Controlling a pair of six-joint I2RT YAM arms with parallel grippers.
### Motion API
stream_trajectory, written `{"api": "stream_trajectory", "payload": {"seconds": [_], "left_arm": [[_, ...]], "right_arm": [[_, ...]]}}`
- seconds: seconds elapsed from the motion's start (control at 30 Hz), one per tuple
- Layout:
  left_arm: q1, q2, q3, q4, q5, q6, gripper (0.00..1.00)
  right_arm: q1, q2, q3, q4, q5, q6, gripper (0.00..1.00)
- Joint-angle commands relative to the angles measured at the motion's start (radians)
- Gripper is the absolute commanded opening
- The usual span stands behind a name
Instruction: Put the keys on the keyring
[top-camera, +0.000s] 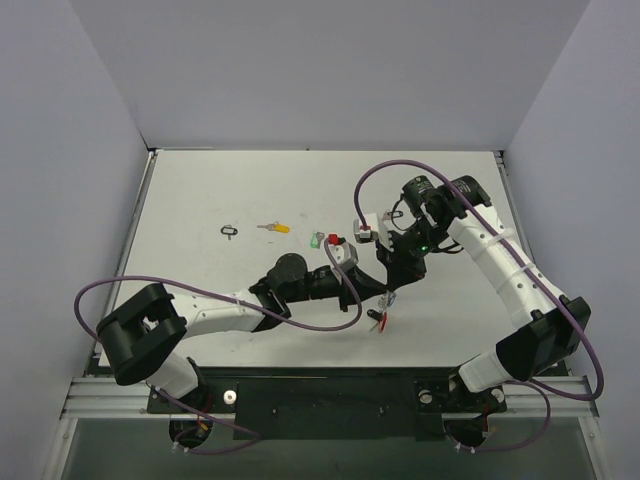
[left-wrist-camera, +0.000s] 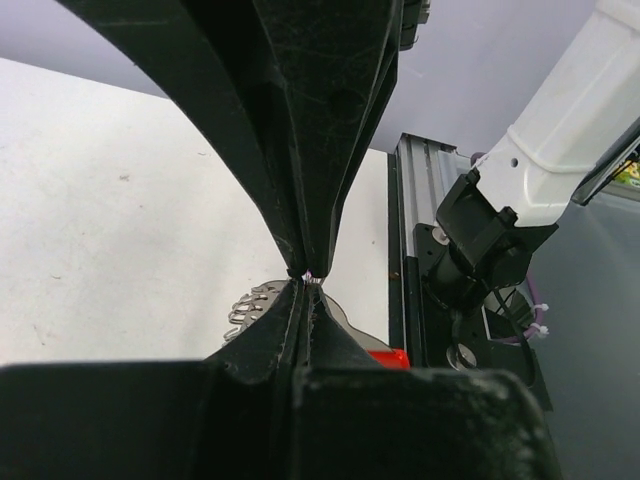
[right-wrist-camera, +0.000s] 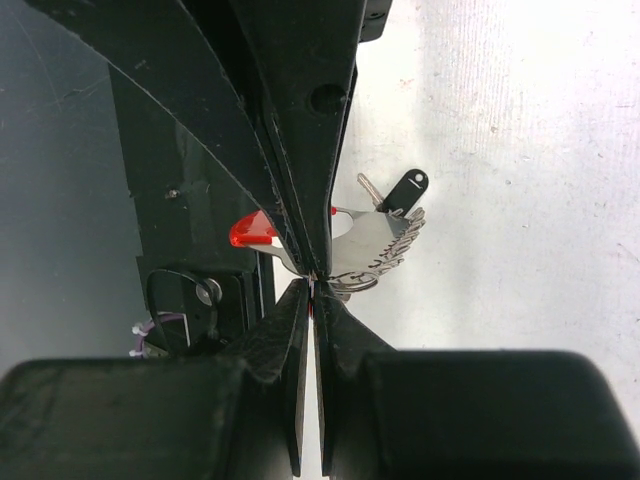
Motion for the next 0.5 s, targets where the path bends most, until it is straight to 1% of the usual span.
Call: {"api": "stream_trajectory", "payload": {"seconds": [0.0, 0.13, 0.17, 0.2, 0.23, 0.33, 0.43, 0.47], "left_arm": [[-0.001, -0.018, 0.004, 0.114, -0.015, -0.080, 0.00], [-0.003, -0.006, -0.002, 0.149, -0.013, -0.117, 0.00], [-0.001, -0.006, -0.003, 0.154, -0.009, -0.118, 0.09], [-0.001, -0.006, -0.005, 0.154, -0.005, -0.121, 0.12], [-0.001, -0.007, -0.005, 0.152, -0.001, -0.121, 0.18], [0.000, -0.015, -0.006, 0.140, 0.010, -0.120, 0.24], [0.000, -0.018, -0.003, 0.120, 0.027, -0.118, 0.28], [-0.001, -0.015, -0.002, 0.118, 0.030, -0.121, 0.28]], "right_arm": [[-0.009, -0.022, -0.014, 0.017, 0.000, 0.027, 0.00], [-0.009, -0.023, -0.017, 0.024, -0.006, 0.031, 0.00], [-0.009, -0.023, -0.017, 0.024, -0.008, 0.031, 0.00], [-0.009, -0.023, -0.017, 0.024, -0.008, 0.031, 0.00], [-0.009, -0.022, -0.017, 0.024, -0.011, 0.033, 0.00], [-0.008, -0.026, -0.019, 0.024, -0.012, 0.031, 0.00], [-0.009, -0.028, -0.017, 0.024, -0.014, 0.031, 0.00], [-0.009, -0.028, -0.019, 0.024, -0.017, 0.030, 0.00]]}}
